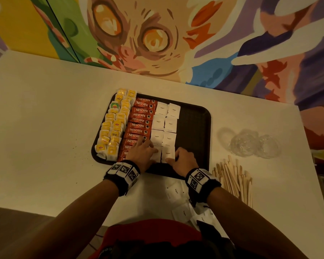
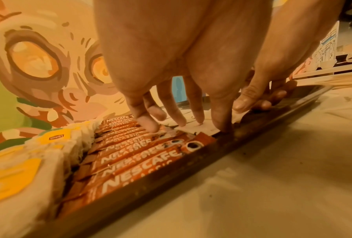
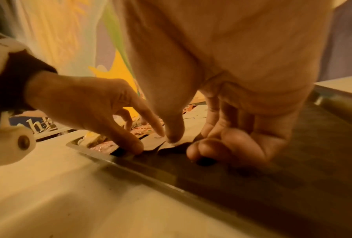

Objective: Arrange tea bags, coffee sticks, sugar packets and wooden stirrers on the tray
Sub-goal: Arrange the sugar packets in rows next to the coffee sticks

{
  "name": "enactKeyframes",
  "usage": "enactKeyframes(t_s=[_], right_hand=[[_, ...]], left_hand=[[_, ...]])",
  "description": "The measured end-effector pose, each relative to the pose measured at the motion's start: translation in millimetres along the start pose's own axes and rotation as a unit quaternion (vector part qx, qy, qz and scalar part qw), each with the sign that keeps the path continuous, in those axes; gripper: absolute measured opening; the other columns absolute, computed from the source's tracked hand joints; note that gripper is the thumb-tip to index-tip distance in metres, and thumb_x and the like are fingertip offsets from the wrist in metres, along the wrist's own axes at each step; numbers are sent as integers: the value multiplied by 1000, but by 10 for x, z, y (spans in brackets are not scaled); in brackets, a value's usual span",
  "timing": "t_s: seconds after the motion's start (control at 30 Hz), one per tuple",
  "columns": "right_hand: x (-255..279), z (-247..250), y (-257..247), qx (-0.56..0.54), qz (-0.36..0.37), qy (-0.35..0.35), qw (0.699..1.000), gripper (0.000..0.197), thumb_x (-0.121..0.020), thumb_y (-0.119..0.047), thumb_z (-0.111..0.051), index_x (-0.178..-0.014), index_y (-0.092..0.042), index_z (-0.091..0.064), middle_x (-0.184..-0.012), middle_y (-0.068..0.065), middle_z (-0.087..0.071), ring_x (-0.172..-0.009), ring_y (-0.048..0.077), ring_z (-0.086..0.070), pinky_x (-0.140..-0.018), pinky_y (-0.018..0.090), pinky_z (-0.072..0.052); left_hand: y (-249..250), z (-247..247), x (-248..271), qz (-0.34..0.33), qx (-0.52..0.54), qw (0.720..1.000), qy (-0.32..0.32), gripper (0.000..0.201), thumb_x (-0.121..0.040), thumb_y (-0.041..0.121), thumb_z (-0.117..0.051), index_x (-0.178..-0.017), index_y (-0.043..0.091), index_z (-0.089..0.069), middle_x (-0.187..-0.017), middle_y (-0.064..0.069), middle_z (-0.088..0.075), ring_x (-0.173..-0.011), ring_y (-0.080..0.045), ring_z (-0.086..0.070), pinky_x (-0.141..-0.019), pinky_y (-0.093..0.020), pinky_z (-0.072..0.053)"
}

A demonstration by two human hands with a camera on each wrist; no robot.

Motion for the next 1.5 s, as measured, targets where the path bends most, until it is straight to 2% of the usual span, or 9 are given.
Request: enactKeyframes(t_s=[0.1, 0.17, 0.33, 0.57, 0.63, 0.77, 0.87, 1.23, 1.5], right_hand=[[35, 38, 3, 57, -10, 10, 998, 45, -89, -47, -65, -118, -15, -51, -113, 6, -55, -101, 26, -61, -84, 37, -55], [43, 54, -7, 71, -6, 15, 997, 48, -89, -47, -65, -120, -14, -50, -116, 8, -56, -103, 27, -61, -85, 38, -55], [69, 19, -13, 29, 2, 4, 1000, 33, -91, -37, -67, -112, -17, -52, -108, 3, -47, -99, 25, -58, -88, 36, -54], [73, 8, -33, 4, 25, 14, 1000, 25, -89, -28, -70, -104, -18, -53, -107, 7, -56, -90, 22, -60, -83, 35, -55], [72, 29, -69, -2, 44, 25, 999, 29, -87, -25, -73, -107, -20, -53, -109, 6, -58, -92, 19, -59, -83, 31, -54], [87, 31, -158, 6, 86, 32, 996, 45, -87, -18, -73, -128, -22, -54, -128, 7, -50, -117, 22, -52, -96, 30, -47], [87, 22, -173, 21, 97, 32, 995, 49, -89, -16, -71, -134, -22, -53, -135, 7, -43, -125, 24, -47, -102, 30, -43], [82, -39, -222, 21, 110, 26, 993, 54, -91, -13, -66, -142, -18, -48, -137, 6, -38, -125, 21, -45, -98, 22, -41], [76, -44, -232, 16, 112, 23, 993, 53, -92, -12, -66, -142, -17, -47, -139, 7, -36, -127, 22, -43, -104, 27, -42]], left_hand=[[1, 2, 4, 1, 1, 1000, 1, 49, -90, 40, -61, -137, 30, -49, -140, 3, -40, -137, -26, -20, -112, -44, -29], [1, -5, 1, 0, 4, 1000, -2, 49, -90, 40, -61, -136, 30, -49, -140, 3, -40, -137, -26, -20, -112, -45, -29], [-8, -4, -9, -8, 14, 1000, -3, 46, -90, 39, -61, -135, 29, -52, -139, 3, -41, -136, -26, -22, -112, -44, -29], [-40, 2, -6, -11, 18, 1000, 5, 45, -90, 40, -61, -134, 29, -53, -138, 4, -42, -136, -24, -22, -111, -44, -29], [-33, -3, -7, -15, 14, 1000, 5, 44, -91, 38, -60, -134, 30, -52, -139, 4, -42, -137, -25, -22, -112, -45, -28], [-30, -23, -18, -25, 2, 1000, 3, 42, -92, 38, -58, -133, 32, -53, -140, 4, -41, -137, -25, -20, -112, -46, -27], [-48, -38, -33, -29, -1, 1000, 0, 40, -93, 38, -57, -132, 34, -53, -141, 4, -41, -137, -25, -21, -111, -45, -28], [-52, -47, -56, -35, -1, 999, -2, 41, -93, 38, -56, -134, 34, -52, -141, 4, -41, -136, -25, -21, -112, -46, -28], [-40, -26, -50, -33, 1, 999, 3, 42, -93, 37, -56, -135, 32, -51, -141, 4, -41, -137, -24, -21, -113, -45, -27]])
Point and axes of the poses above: each hand's wrist, its own x-axis away from the middle knuckle, its own z-axis out of the back of the hand, y = z × x, the point moved 10 cm from there along -x, towards the middle knuckle
